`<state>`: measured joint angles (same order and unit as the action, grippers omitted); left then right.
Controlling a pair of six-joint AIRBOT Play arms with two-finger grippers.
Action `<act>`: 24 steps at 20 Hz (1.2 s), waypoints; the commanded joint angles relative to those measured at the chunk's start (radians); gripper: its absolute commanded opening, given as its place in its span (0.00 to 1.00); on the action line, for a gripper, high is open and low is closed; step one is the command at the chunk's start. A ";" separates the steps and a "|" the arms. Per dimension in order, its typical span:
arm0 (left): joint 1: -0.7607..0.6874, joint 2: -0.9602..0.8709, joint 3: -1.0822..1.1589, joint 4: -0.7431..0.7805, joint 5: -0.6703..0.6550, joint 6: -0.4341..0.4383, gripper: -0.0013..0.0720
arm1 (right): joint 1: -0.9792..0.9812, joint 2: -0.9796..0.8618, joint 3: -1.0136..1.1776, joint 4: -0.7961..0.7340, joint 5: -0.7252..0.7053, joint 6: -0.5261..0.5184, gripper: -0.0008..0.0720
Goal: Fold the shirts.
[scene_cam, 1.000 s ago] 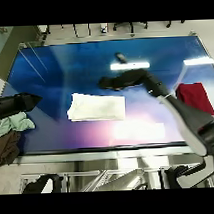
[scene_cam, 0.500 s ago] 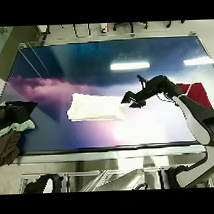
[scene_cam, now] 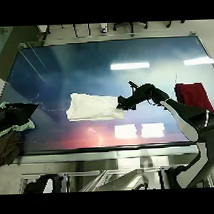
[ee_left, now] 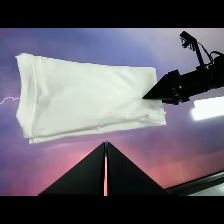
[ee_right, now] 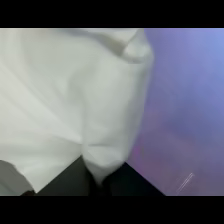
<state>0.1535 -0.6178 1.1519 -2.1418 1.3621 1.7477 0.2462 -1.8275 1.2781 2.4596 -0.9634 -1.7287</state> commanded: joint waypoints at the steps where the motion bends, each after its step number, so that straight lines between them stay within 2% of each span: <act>1: 0.001 0.001 0.000 0.000 0.003 0.002 0.04 | 0.021 0.003 0.026 0.029 0.054 -0.010 0.04; 6: 0.001 0.001 0.000 0.000 0.002 0.002 0.04 | -0.055 0.142 0.099 0.029 0.042 -0.026 0.04; 12: 0.001 0.001 0.000 0.000 0.002 -0.006 0.04 | -0.364 0.323 0.314 0.029 -0.072 -0.009 0.04; 18: 0.001 0.001 0.000 0.000 0.003 -0.005 0.04 | -0.730 0.343 0.417 0.029 -0.088 0.024 0.04; 24: 0.001 0.001 0.000 0.000 0.003 -0.005 0.04 | -0.967 0.320 0.417 0.032 -0.132 -0.030 0.04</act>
<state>0.1535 -0.6178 1.1519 -2.1418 1.3651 1.7432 -0.6170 -1.4998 1.6886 2.4874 -1.0626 -1.7290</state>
